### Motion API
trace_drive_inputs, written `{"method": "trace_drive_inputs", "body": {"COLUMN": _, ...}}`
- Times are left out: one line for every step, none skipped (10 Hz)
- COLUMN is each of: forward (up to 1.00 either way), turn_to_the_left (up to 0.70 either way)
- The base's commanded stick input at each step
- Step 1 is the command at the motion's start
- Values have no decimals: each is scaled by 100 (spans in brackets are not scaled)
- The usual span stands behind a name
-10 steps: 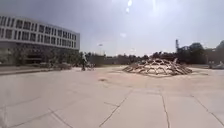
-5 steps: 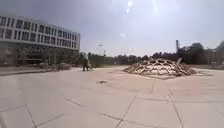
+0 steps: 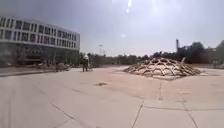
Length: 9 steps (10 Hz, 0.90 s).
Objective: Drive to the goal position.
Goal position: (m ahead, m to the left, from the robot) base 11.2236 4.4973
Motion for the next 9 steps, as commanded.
{"method": "trace_drive_inputs", "body": {"forward": 70, "turn_to_the_left": 0}}
{"method": "trace_drive_inputs", "body": {"forward": 70, "turn_to_the_left": 0}}
{"method": "trace_drive_inputs", "body": {"forward": 70, "turn_to_the_left": 0}}
{"method": "trace_drive_inputs", "body": {"forward": 70, "turn_to_the_left": 0}}
{"method": "trace_drive_inputs", "body": {"forward": 70, "turn_to_the_left": 0}}
{"method": "trace_drive_inputs", "body": {"forward": 70, "turn_to_the_left": 0}}
{"method": "trace_drive_inputs", "body": {"forward": 70, "turn_to_the_left": 0}}
{"method": "trace_drive_inputs", "body": {"forward": 70, "turn_to_the_left": 0}}
{"method": "trace_drive_inputs", "body": {"forward": 70, "turn_to_the_left": 0}}
